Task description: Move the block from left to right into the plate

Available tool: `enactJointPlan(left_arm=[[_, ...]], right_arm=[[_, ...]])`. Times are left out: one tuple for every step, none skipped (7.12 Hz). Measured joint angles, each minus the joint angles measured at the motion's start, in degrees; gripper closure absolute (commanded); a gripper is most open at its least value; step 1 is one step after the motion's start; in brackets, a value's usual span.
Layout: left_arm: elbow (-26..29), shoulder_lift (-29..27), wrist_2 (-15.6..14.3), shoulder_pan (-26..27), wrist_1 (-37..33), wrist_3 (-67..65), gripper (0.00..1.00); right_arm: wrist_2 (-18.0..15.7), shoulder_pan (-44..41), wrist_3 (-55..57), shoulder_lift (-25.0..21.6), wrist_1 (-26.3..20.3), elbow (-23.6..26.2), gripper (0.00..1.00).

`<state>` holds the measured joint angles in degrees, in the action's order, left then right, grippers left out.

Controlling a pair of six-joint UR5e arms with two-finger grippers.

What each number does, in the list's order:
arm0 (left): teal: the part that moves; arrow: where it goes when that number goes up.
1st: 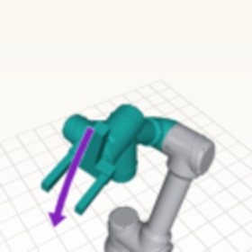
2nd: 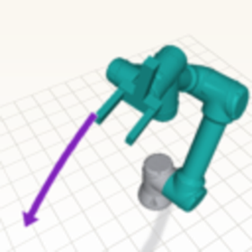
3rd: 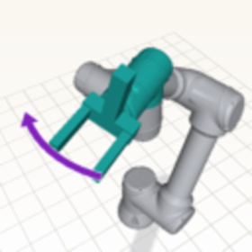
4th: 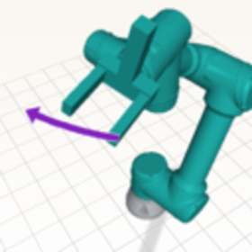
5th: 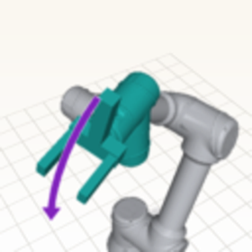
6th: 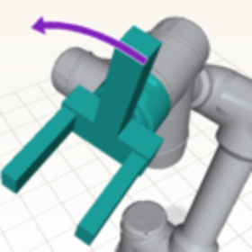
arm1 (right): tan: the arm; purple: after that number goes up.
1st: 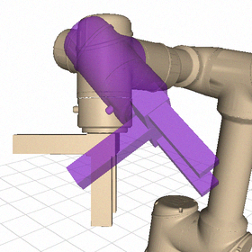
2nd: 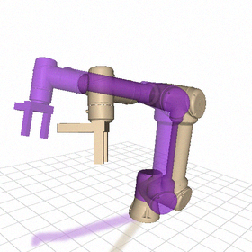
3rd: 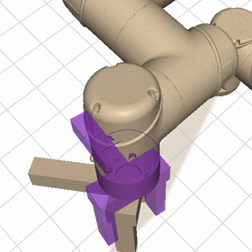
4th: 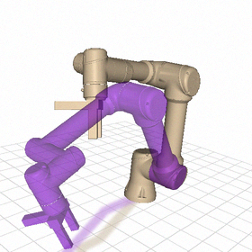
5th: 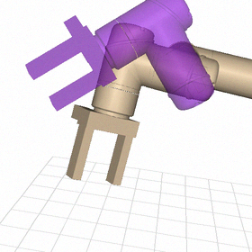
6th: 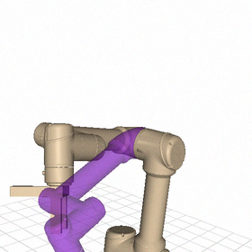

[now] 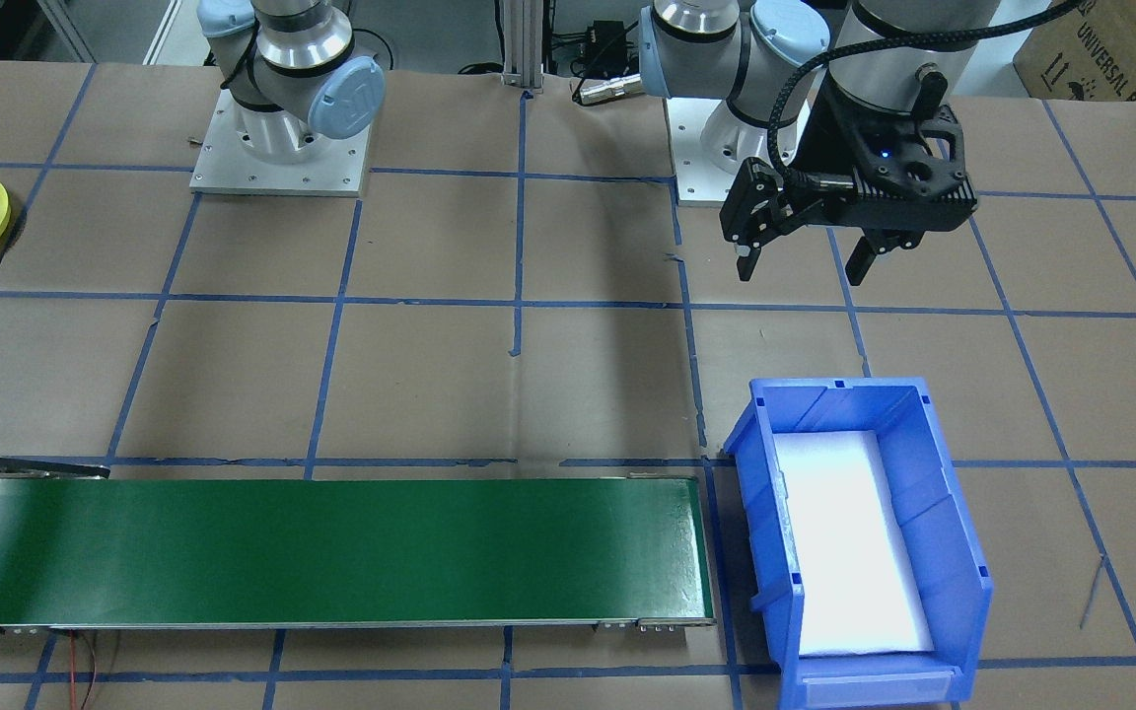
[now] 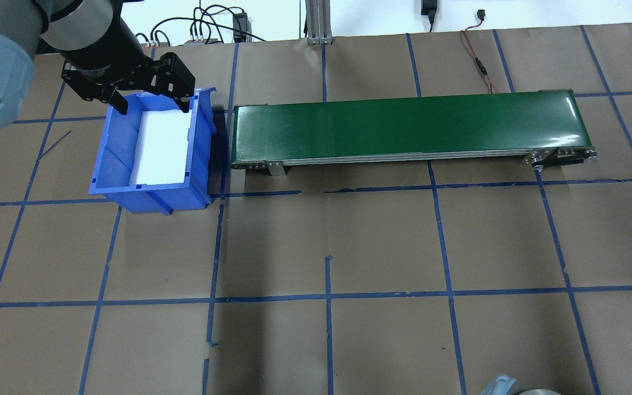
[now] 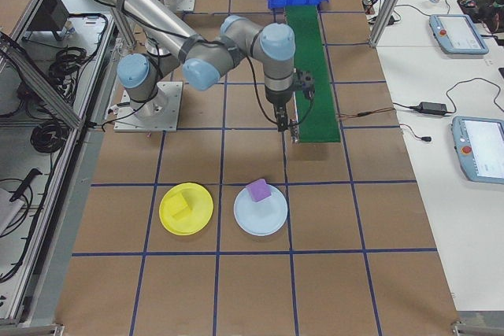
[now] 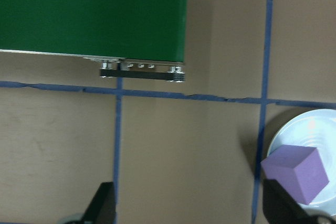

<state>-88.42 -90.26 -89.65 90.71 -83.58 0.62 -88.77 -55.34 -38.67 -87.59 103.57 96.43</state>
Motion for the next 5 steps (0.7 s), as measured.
enactJointPlan(left_arm=[[0.0,0.0,0.0,0.0,0.0,0.0,0.0],[0.0,-0.01,0.0,0.0,0.0,0.0,0.0],[0.0,-0.01,0.0,0.0,0.0,0.0,0.0],[0.0,-0.01,0.0,0.0,0.02,0.0,0.0],[-0.01,-0.01,0.0,-0.01,0.03,0.0,0.0]], right_arm=[[-2.67,-7.13,8.52,-2.23,-5.88,-2.68,0.0],[-3.98,-14.79,16.19,-3.12,-12.22,-5.82,0.0],[-4.14,-22.61,22.67,-3.36,-17.51,-8.3,0.0],[-3.03,-30.41,30.23,-3.25,-19.53,-9.74,0.0],[-0.71,-37.07,38.15,-2.8,-18.36,-10.14,0.0]])
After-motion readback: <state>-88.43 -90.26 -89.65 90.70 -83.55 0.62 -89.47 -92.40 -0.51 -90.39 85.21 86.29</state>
